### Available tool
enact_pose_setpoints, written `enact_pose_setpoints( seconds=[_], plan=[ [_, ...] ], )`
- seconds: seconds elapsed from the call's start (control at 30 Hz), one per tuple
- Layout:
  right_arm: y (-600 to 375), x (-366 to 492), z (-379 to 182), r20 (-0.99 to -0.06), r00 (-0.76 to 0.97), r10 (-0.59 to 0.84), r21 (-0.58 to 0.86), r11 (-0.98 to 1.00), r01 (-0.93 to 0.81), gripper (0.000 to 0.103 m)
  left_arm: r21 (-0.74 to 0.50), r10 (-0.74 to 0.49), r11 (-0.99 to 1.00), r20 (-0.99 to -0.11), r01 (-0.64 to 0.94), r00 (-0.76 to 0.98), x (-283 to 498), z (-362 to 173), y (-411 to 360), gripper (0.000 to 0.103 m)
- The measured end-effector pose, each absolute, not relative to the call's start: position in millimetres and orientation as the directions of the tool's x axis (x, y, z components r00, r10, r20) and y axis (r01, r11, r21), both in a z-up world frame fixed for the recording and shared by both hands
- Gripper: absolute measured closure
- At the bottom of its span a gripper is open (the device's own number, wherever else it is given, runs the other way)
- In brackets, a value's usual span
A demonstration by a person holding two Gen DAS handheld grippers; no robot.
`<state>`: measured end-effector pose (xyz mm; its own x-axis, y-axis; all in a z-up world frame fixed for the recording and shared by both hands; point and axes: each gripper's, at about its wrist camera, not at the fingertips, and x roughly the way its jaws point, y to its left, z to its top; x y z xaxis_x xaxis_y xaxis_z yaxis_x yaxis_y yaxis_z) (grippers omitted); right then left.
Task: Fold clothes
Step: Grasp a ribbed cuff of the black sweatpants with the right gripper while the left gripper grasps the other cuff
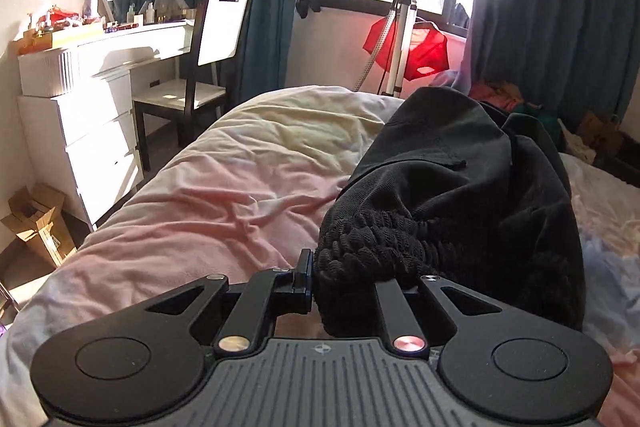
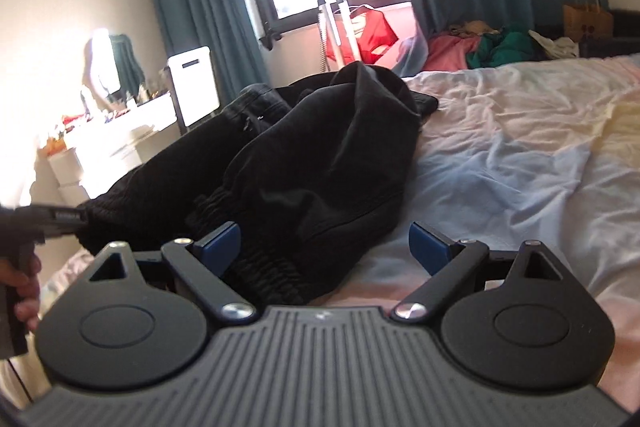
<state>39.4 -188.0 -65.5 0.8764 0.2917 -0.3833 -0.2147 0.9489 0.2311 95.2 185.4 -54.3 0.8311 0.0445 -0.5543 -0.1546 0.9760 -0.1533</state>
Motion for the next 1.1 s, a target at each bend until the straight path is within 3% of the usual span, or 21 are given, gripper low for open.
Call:
enact_pose_setpoints(
  seconds=[0.1, 0.17, 0.2, 0.23, 0.37, 0.47, 0.53, 0.57, 0.63, 0.8, 0.9, 0.93, 1.1],
  plan=[
    [-156, 37, -70, -0.389, 0.870, 0.302, 0.111, 0.953, -0.281, 0.011, -0.249, -0.020, 0.957, -0.565, -0.148, 0.825, 76, -43, 185, 0.085],
    [-141, 36, -76, -0.403, 0.864, 0.303, 0.048, 0.949, -0.310, 0.022, -0.282, -0.039, 0.947, -0.571, -0.151, 0.820, 64, -36, 185, 0.080],
    [-133, 39, -80, -0.427, 0.857, 0.288, 0.018, 0.950, -0.310, 0.031, -0.279, -0.040, 0.948, -0.576, -0.151, 0.816, 59, -29, 173, 0.080],
    [-128, 41, -83, -0.437, 0.853, 0.286, 0.009, 0.949, -0.314, 0.032, -0.267, -0.037, 0.953, -0.575, -0.144, 0.817, 55, -24, 168, 0.079],
    [-111, 48, -93, -0.443, 0.855, 0.269, -0.061, 0.943, -0.328, 0.035, -0.210, -0.034, 0.973, -0.541, -0.096, 0.840, 42, -15, 161, 0.058],
    [-107, 63, -102, -0.457, 0.856, 0.243, -0.092, 0.944, -0.317, 0.042, -0.150, -0.020, 0.986, -0.543, -0.074, 0.840, 45, -16, 152, 0.057],
    [-106, 72, -109, -0.476, 0.852, 0.220, -0.104, 0.947, -0.302, 0.069, -0.109, -0.015, 0.992, -0.565, -0.057, 0.825, 55, -24, 145, 0.057],
    [-105, 76, -113, -0.485, 0.850, 0.208, -0.110, 0.949, -0.295, 0.072, -0.093, -0.015, 0.995, -0.570, -0.047, 0.821, 58, -28, 143, 0.057],
    [-112, 77, -109, -0.480, 0.856, 0.194, -0.082, 0.961, -0.263, 0.088, -0.061, -0.013, 0.998, -0.578, -0.027, 0.816, 64, -34, 138, 0.054],
    [-132, 53, -66, -0.339, 0.932, 0.132, -0.077, 0.983, -0.167, 0.092, -0.038, -0.037, 0.999, -0.555, 0.019, 0.831, 69, -37, 134, 0.046],
    [-149, 34, -43, -0.292, 0.952, 0.088, -0.051, 0.993, -0.108, 0.092, -0.140, -0.086, 0.990, -0.545, 0.011, 0.834, 70, -37, 144, 0.040],
    [-156, 31, -40, -0.312, 0.948, 0.064, -0.042, 0.996, -0.081, 0.092, -0.155, -0.092, 0.988, -0.539, 0.009, 0.837, 70, -36, 145, 0.040],
    [-190, 48, -79, -0.631, 0.775, 0.020, 0.045, 0.999, 0.011, 0.093, -0.063, -0.101, 0.995, -0.542, 0.079, 0.834, 69, -37, 131, 0.041]
  ],
)
